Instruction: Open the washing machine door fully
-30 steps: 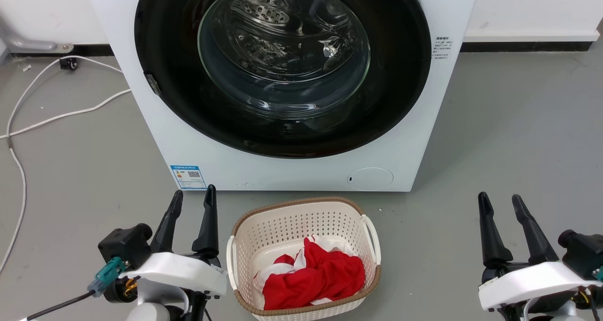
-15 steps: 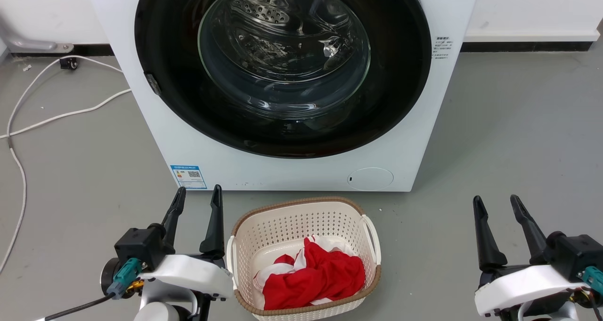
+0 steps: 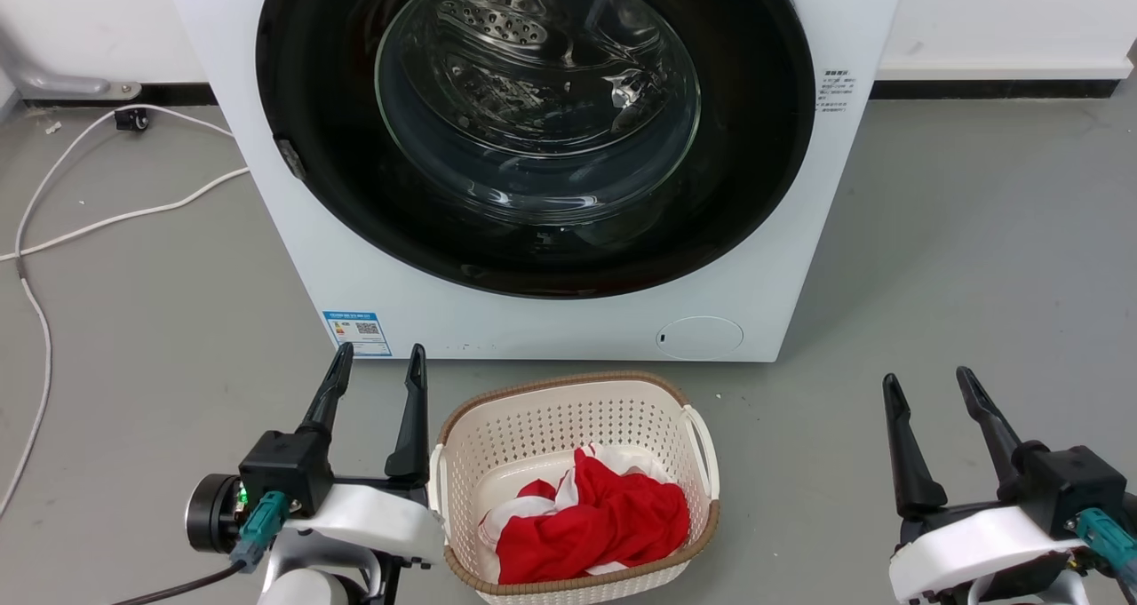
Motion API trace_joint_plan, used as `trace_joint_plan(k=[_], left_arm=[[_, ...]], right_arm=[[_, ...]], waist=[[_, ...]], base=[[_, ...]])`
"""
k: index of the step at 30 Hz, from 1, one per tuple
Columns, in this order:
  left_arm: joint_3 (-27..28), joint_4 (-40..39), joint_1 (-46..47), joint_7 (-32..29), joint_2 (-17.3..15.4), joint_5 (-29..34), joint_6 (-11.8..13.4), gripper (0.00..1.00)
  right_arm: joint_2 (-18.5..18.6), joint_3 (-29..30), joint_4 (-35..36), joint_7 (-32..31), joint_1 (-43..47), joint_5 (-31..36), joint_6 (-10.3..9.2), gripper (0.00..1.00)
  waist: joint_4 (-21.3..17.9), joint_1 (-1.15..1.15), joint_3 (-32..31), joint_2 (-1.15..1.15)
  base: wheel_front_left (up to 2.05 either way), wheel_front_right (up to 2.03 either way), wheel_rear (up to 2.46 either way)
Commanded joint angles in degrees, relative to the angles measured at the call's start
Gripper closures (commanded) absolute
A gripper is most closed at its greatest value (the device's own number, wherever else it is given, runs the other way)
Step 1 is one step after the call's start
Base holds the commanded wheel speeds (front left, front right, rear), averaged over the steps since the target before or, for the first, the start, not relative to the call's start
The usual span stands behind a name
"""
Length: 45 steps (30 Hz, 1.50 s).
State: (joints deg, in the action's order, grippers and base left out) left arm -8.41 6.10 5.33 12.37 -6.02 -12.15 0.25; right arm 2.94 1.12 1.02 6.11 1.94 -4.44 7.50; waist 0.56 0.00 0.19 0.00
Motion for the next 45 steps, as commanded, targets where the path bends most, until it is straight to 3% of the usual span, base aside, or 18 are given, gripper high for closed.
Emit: trace_joint_plan(k=[1,25,35,36,37,38,42,45], left_arm=[[-0.06,-0.33,0.76,0.49,-0.21,1.00,0.17,0.00],[-0.14,-0.19,0.46,2.97,0.68,8.94,-0.22,0.00],[0.54,0.11,0.42,2.85,1.24,8.40,-0.60,0.00],[0.58,0.13,0.42,2.85,1.28,8.39,-0.64,0.00],[0.62,0.16,0.44,2.85,1.34,8.42,-0.69,0.00],[0.64,0.17,0.44,2.85,1.41,8.41,-0.73,0.00],[0.82,0.15,0.26,2.85,1.61,8.41,-0.83,0.00],[0.97,0.10,0.20,2.85,1.73,8.53,-0.89,0.00]], right_arm=[[-0.05,-0.10,0.59,0.51,0.27,1.08,-0.02,0.00],[-0.11,-0.73,0.88,2.48,0.91,7.57,-0.02,0.00],[-0.11,-0.42,0.44,2.53,0.68,6.16,-0.02,0.00],[-0.11,-0.38,0.36,2.47,0.69,5.92,-0.03,0.04],[-0.11,-0.30,0.28,2.36,0.71,5.42,-0.03,0.58],[-0.11,-0.27,0.25,2.36,0.72,5.29,-0.02,0.97],[-0.10,0.45,0.29,3.38,0.60,2.61,-0.03,1.00],[-0.10,1.00,-0.42,4.80,0.16,-7.11,-0.02,1.00]], waist=[[-0.01,0.00,0.01,0.00],[0.12,0.00,0.52,0.00],[0.00,0.00,0.75,0.00],[0.00,0.00,0.77,0.00],[0.02,0.00,0.79,0.00],[0.03,0.00,0.78,0.00],[0.01,0.00,0.81,0.00],[0.00,0.00,0.88,0.00]], base=[[0.00,0.00,0.00],[0.00,0.00,0.00],[0.00,0.00,0.00],[0.00,0.00,0.00],[0.00,0.00,0.00],[0.00,0.00,0.00],[0.00,0.00,0.00],[0.00,0.00,0.00]])
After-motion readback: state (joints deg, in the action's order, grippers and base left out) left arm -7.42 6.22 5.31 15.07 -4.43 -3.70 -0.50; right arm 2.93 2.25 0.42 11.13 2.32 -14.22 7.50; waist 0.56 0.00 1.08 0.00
